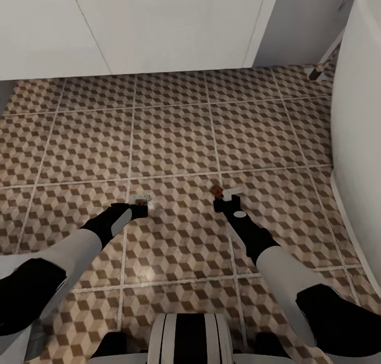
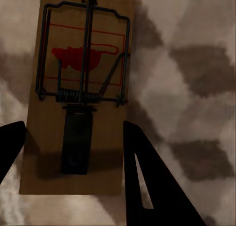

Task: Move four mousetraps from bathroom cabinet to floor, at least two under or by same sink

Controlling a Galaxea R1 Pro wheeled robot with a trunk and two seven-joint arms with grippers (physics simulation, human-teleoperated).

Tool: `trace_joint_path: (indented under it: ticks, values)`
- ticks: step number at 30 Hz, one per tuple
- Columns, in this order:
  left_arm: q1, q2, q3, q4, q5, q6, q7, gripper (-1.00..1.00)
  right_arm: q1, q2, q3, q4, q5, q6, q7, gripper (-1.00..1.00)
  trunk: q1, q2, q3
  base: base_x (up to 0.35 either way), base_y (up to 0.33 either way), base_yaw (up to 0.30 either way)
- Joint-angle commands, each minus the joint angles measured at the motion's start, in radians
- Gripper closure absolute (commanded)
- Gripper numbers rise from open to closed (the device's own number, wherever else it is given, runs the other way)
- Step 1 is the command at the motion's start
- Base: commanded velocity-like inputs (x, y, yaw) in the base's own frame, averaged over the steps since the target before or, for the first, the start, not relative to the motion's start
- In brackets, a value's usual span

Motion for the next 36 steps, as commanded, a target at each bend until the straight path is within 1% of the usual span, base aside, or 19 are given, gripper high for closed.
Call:
trace_joint_path:
  ticks: [1, 9, 13, 21, 36]
  values:
    - [0.0, 0.001, -0.007, -0.003, 0.01, 0.004, 0.008, 1.0, -0.001, -0.001, 0.008, -0.001, -0.006, 0.006, -0.009, 1.0, 0.0, 0.0, -0.001, 0.131, 0.221, 0.0]
    - [0.0, 0.001, -0.007, -0.003, 0.01, 0.004, 0.008, 1.0, -0.001, -0.001, 0.008, -0.001, -0.005, 0.005, -0.009, 1.0, 0.0, 0.0, -0.001, 0.146, 0.237, 0.0]
    - [0.0, 0.001, -0.009, -0.003, 0.01, 0.004, 0.008, 1.0, -0.001, -0.001, 0.008, -0.001, -0.005, 0.004, -0.009, 1.0, 0.0, 0.0, -0.001, 0.13, 0.115, 0.0]
    - [0.0, 0.001, -0.009, -0.003, 0.01, 0.003, 0.008, 1.0, 0.001, -0.001, 0.008, -0.001, -0.005, 0.004, -0.009, 1.0, 0.0, 0.0, -0.001, 0.053, 0.008, 0.0]
    - [0.0, 0.001, -0.009, -0.003, 0.01, 0.003, 0.009, 1.0, 0.001, -0.001, 0.008, -0.001, -0.005, 0.004, -0.009, 1.0, 0.0, 0.0, -0.001, 0.234, -0.057, 0.004]
